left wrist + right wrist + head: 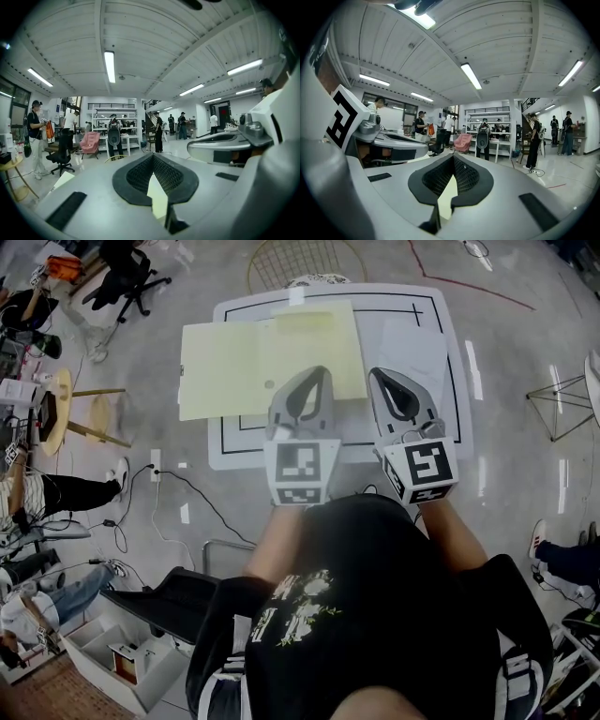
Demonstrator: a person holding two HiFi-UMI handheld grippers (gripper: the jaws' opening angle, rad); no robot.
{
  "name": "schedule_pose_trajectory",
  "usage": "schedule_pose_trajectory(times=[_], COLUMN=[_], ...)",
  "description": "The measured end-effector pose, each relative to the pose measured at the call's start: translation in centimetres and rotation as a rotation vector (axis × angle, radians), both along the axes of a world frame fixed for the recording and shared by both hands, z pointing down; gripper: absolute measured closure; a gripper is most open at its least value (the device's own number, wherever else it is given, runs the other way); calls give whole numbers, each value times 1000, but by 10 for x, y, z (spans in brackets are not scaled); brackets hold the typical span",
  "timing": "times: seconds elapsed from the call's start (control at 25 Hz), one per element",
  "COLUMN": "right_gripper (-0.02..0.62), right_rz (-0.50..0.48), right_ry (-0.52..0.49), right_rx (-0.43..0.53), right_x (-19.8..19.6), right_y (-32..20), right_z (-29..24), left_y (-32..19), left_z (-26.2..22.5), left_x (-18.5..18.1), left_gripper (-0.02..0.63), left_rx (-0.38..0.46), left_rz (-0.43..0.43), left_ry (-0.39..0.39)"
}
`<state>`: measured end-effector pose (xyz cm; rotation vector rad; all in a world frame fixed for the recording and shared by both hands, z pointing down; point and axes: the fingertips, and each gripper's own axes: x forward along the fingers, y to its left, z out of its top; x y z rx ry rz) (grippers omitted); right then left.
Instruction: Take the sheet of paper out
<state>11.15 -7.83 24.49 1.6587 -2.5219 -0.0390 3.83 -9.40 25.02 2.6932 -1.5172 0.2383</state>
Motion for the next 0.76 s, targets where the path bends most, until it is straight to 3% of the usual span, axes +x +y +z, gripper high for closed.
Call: schedule_pose_trajectory(times=[0.76], right_gripper=[595], right_rz=[13], right_ry=[0], right_rx=[-13], right_x=[6], right_y=[9], right_z=[8], left_y=[9], left_z=[6], left_x=[7], left_gripper=[604], left_rx=[-11], left_rz=[21], left_ry=[-11])
